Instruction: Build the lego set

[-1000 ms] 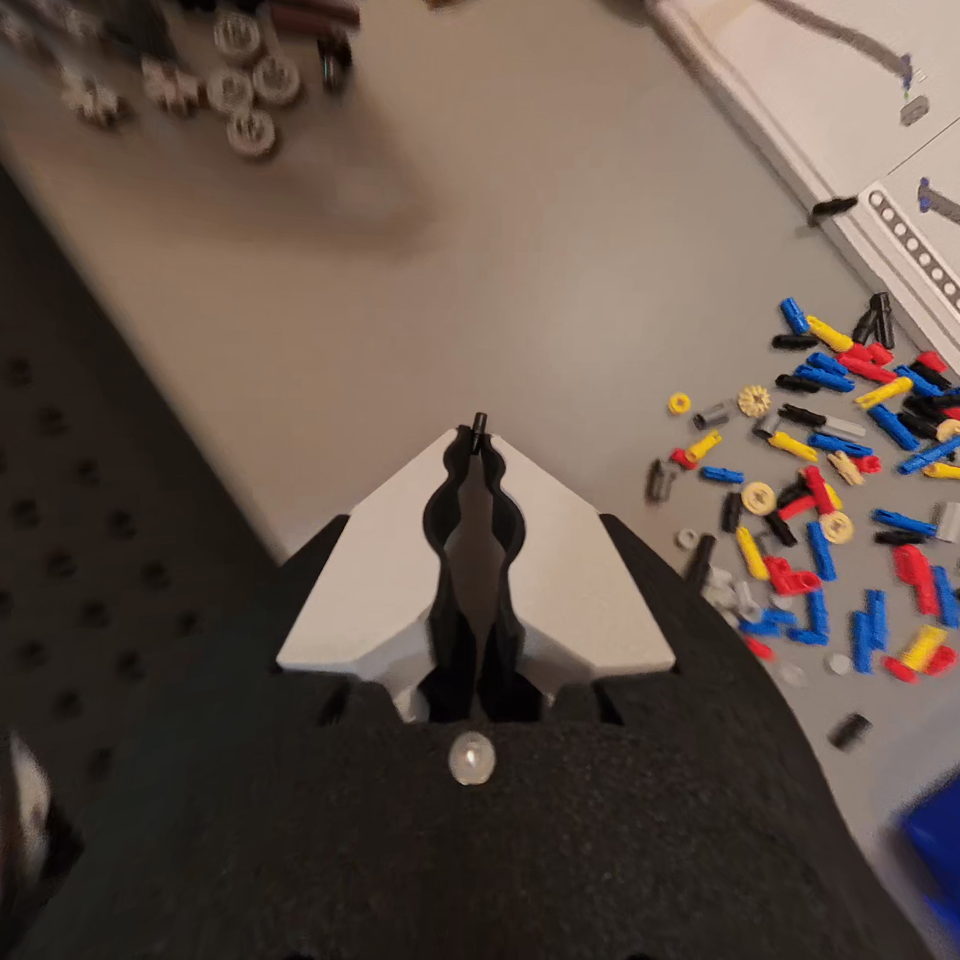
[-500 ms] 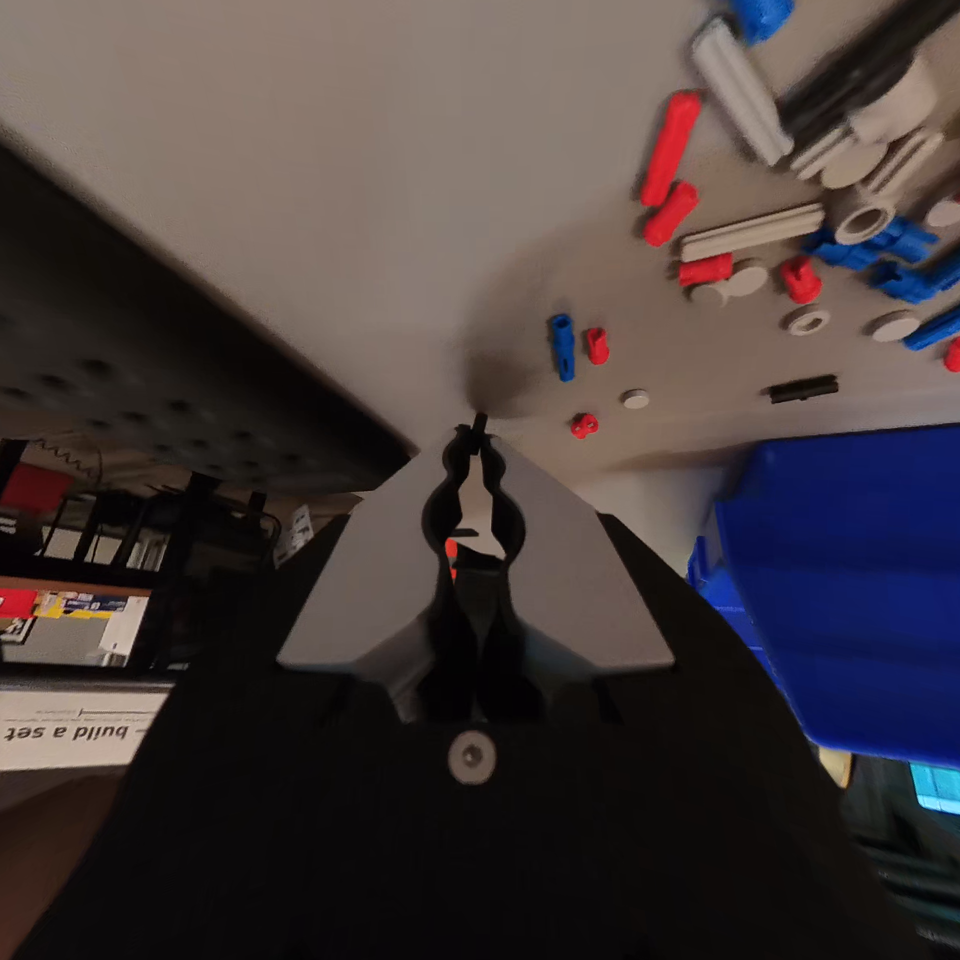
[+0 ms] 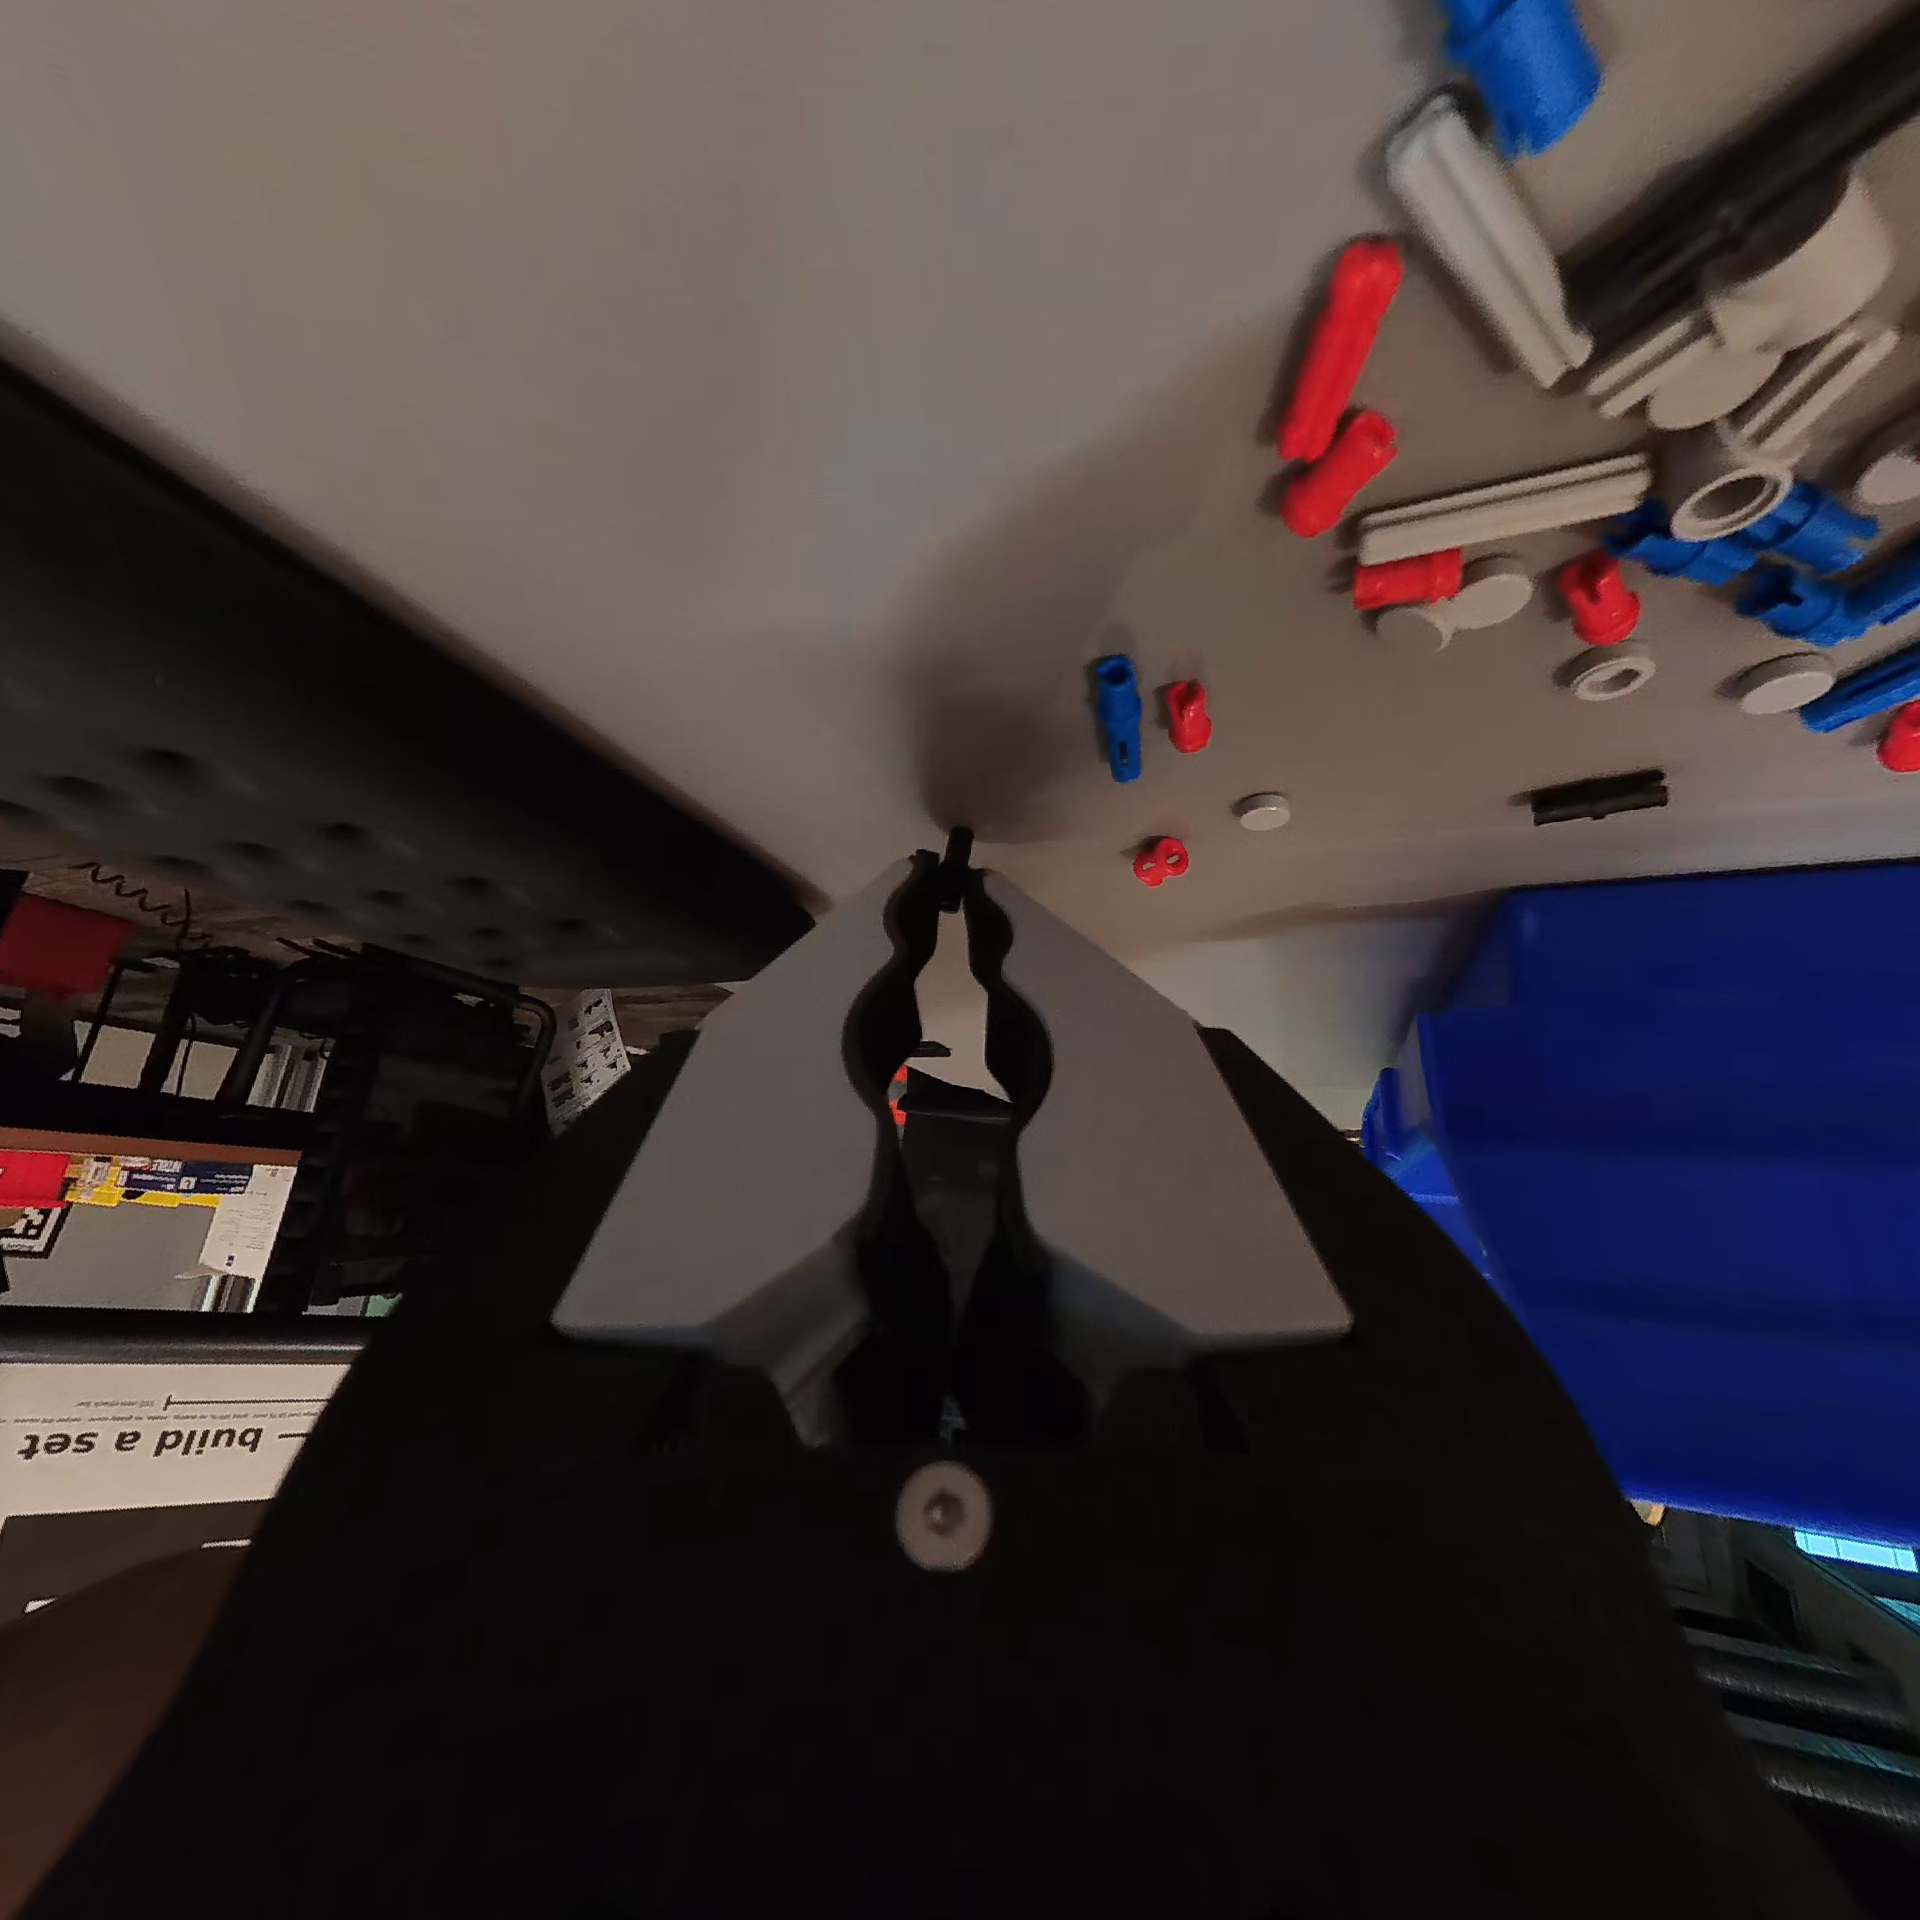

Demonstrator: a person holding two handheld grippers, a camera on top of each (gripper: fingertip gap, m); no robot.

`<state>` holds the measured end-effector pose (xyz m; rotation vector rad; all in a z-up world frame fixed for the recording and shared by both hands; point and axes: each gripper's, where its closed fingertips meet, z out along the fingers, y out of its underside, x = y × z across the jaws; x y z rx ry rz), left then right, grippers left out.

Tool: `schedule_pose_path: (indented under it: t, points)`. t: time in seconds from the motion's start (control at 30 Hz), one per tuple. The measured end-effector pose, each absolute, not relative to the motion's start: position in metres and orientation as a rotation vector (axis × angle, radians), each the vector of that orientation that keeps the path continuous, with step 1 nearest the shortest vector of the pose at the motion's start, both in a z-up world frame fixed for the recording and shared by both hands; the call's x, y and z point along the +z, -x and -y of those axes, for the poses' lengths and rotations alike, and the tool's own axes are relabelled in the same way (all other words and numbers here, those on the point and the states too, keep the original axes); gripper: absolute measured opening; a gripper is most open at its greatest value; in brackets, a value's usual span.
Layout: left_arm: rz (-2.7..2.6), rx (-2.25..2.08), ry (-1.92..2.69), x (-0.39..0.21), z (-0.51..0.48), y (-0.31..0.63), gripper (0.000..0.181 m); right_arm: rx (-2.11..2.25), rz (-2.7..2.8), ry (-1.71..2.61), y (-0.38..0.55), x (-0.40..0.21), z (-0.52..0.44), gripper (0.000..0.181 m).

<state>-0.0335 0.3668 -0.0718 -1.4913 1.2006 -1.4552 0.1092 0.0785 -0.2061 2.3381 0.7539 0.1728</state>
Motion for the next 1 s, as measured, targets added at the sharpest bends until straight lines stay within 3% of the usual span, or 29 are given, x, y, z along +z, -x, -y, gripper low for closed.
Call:
schedule_pose_path:
  t: [0.03,0.5,0.8,1.0]
  points:
    - [-1.198,-1.454,1.49,-0.072,-0.367,0.034,0.007,0.166,-0.754,-2.341,-0.109,-0.206,-0.078,0.005]
    - [-1.199,-1.449,1.487,-0.072,-0.367,0.033,0.007,0.185,-0.825,-2.436,-0.108,-0.206,-0.088,0.016]
    - [-1.189,-1.472,1.477,-0.067,-0.365,0.035,0.007,0.136,-0.764,-3.173,-0.109,-0.165,-0.102,0.015]
    - [-1.204,-1.472,1.465,-0.065,-0.36,0.035,0.006,0.168,-0.677,-3.286,-0.105,-0.188,-0.092,0.014]
